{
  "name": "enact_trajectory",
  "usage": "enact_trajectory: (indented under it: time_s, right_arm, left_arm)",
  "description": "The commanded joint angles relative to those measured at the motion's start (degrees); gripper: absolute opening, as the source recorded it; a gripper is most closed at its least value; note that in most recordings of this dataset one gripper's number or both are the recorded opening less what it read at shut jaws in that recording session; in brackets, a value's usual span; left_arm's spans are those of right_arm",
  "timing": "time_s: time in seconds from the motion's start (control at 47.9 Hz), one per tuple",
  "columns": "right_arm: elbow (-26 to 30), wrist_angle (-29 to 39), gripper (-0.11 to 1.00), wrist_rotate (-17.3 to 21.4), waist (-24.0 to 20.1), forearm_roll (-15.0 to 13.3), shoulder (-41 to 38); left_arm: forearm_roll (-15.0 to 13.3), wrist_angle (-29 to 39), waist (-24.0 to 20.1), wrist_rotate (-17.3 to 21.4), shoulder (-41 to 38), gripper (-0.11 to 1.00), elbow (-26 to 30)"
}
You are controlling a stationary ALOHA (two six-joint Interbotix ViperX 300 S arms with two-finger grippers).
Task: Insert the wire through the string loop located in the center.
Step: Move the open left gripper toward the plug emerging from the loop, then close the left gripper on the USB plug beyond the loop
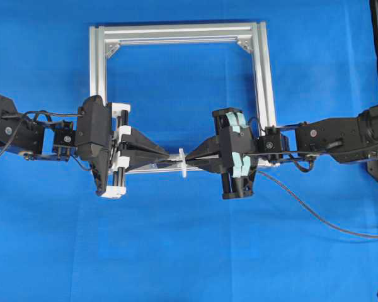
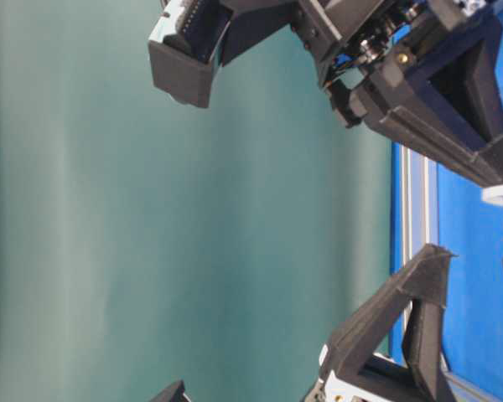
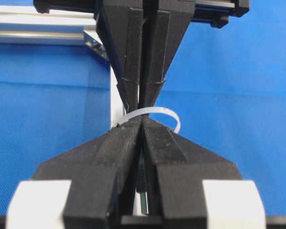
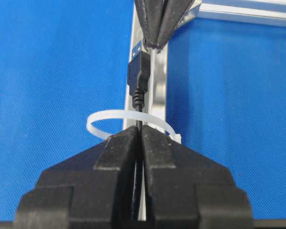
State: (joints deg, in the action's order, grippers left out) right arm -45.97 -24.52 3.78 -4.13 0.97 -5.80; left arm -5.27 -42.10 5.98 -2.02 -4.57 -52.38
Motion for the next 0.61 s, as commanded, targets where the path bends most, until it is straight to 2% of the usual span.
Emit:
enact_trajectory:
  time_s: [0.0,0.063,0.104,0.167,0.313,0.376,0.439,0.585]
  right_arm:
    - [0.9,-0.6,-0.02,0.0,0.1,0.0,0.7]
    - [0.9,-0.6,-0.02,0.0,0.1,0.1,0.7]
    - [1.0,-0.6,-0.02,0.0,0.1,0.0,0.7]
    - [1.0,-0.6,-0.02,0.0,0.1,0.1,0.7]
    - [1.0,-0.6,-0.02,0.0,0.1,0.1,0.7]
    - [1.0,-0.6,-0.02,0.0,0.1,0.1,0.7]
    - [1.0,-0.6,-0.02,0.0,0.1,0.1,0.7]
    - [1.0,-0.6,-0.02,0.0,0.0,0.0,0.7]
  left_arm:
    - [0.3,-0.3,0.0,0.1,1.6,0.0,0.6]
    - [0.3,-0.3,0.1,-0.1,1.6,0.03,0.6]
    - [0.3,-0.3,0.1,-0.2,1.6,0.11,0.7]
    - [0.3,-0.3,0.4,-0.2,1.5,0.27,0.8]
    - [0.3,-0.3,0.9,-0.2,1.3,0.72,1.3]
    - [0.3,-0.1,1.0,-0.2,1.2,0.85,1.5]
    - [0.3,0.3,1.0,-0.3,1.2,0.92,1.7]
    - [0.3,1.7,1.0,-0.3,1.1,0.9,2.0]
